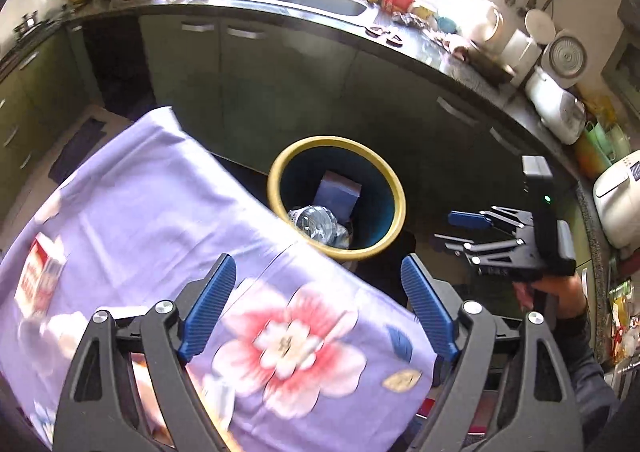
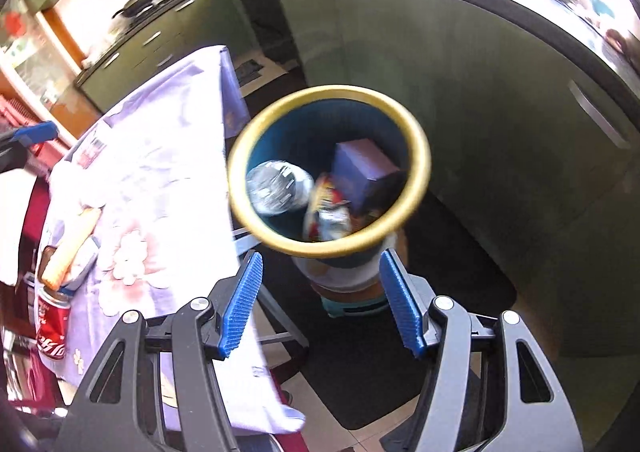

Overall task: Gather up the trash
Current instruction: 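Carry the water bottle over the bin and open the left gripper, then grasp the white tissue with the right gripper and lift, then carry the tissue over the bin and open the right gripper, then grasp the clear plastic cup with the left gripper and lift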

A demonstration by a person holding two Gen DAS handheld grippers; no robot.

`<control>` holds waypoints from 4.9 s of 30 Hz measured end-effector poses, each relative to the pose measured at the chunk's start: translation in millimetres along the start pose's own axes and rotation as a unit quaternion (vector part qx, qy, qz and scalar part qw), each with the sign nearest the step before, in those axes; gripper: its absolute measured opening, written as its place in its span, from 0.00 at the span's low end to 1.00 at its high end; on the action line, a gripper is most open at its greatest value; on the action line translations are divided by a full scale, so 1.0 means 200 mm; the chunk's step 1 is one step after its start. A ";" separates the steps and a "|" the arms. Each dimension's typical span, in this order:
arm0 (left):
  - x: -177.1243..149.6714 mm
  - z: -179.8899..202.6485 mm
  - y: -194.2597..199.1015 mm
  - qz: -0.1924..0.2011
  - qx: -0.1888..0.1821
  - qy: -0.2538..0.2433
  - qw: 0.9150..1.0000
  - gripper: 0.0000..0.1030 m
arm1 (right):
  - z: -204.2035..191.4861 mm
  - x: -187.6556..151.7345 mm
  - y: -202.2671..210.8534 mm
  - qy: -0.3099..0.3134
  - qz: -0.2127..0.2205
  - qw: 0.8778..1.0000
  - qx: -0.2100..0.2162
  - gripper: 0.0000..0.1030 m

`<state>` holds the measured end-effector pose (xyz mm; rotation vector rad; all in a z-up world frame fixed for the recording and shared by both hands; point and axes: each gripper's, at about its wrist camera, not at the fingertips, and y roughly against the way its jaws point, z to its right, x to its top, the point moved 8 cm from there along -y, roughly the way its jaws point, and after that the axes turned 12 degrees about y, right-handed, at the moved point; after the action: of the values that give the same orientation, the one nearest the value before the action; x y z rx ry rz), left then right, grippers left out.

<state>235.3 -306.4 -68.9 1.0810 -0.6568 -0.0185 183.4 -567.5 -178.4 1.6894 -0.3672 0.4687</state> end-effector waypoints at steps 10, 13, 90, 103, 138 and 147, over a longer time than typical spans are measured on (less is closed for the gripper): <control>-0.42 -0.52 0.54 0.077 0.039 0.086 0.993 0.84 | -0.83 0.19 -0.14 0.122 -0.021 0.982 0.139 0.59; -0.51 -0.63 0.62 0.092 0.049 0.110 0.988 0.85 | -1.10 0.24 -0.18 0.146 -0.037 0.972 0.179 0.59; -0.70 -0.73 0.48 0.056 0.107 0.101 0.988 0.89 | 0.06 0.50 -0.30 -0.028 0.008 1.000 -0.005 0.54; -0.48 -1.25 0.33 0.080 0.240 0.140 0.957 0.91 | -0.27 0.46 -0.21 0.046 0.015 0.999 0.020 0.54; -0.36 -1.51 0.04 0.078 0.288 0.145 0.943 0.77 | -0.51 0.41 -0.33 0.087 -0.010 0.995 0.050 0.54; -0.39 -1.25 0.23 0.094 0.277 0.098 0.951 0.77 | -0.50 0.36 -0.27 0.087 0.003 0.995 0.048 0.54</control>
<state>284.2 -55.2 -144.1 1.5298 -0.5947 0.4581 263.1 -457.6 -174.6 1.7250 -0.2253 0.6422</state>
